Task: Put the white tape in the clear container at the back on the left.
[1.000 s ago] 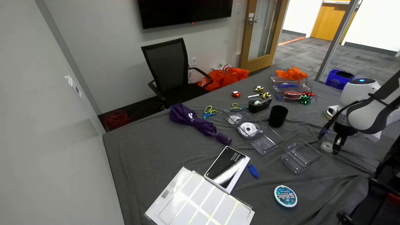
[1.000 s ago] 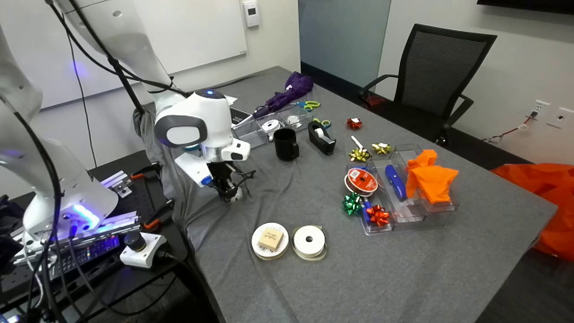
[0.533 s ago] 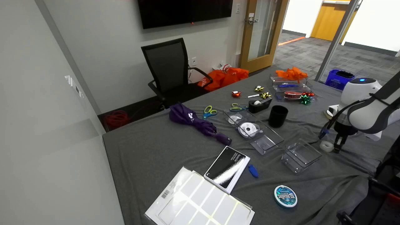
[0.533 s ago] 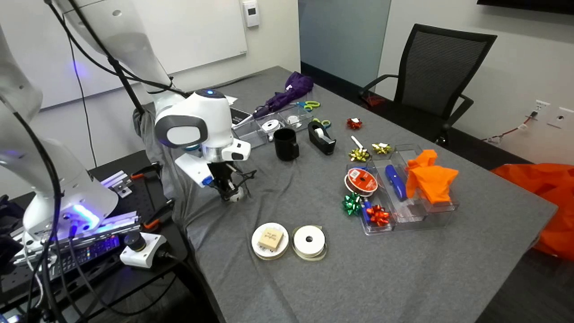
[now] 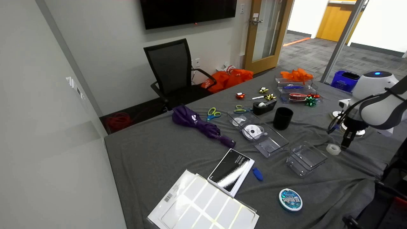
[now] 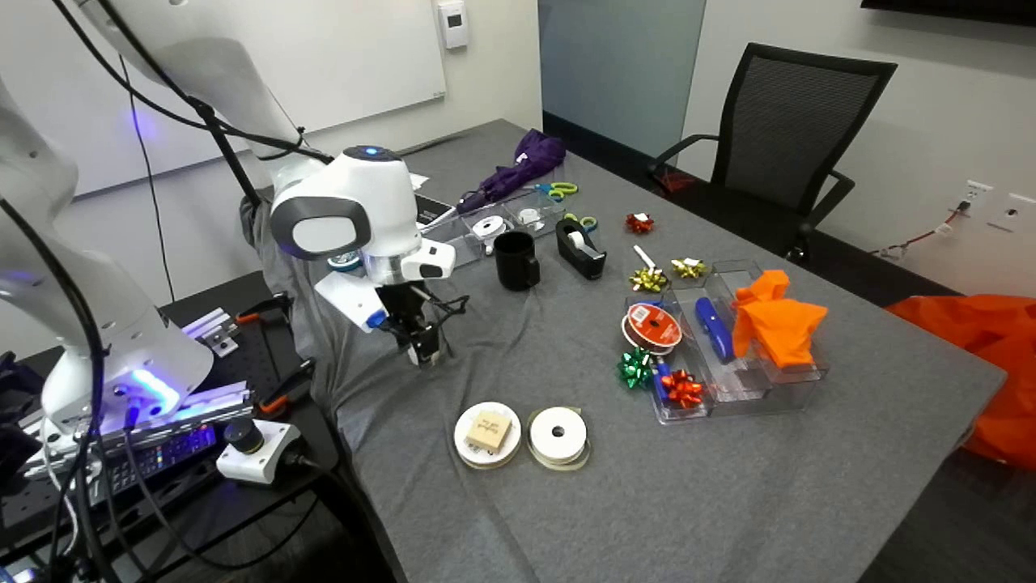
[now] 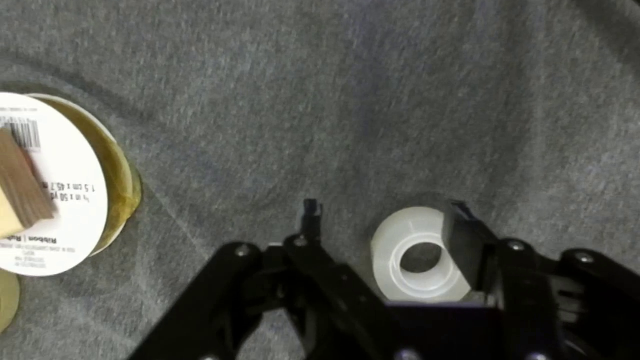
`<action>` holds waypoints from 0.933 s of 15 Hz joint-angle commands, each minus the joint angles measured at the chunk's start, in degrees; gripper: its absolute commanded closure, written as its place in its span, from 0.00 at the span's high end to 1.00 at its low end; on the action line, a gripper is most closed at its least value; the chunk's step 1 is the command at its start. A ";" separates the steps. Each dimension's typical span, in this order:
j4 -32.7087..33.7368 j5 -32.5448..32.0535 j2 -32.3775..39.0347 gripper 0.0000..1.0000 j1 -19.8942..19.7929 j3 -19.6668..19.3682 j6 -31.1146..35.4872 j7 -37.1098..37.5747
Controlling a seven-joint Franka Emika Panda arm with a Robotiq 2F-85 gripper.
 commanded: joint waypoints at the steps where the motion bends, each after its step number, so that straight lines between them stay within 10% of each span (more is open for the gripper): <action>1: -1.40 3.13 -1.91 0.97 -3.29 3.25 3.01 -4.53; 9: -0.74 15.65 1.33 1.00 -9.99 14.67 8.91 -11.73; 14: -0.95 14.49 2.92 1.00 -11.06 14.96 9.36 -11.13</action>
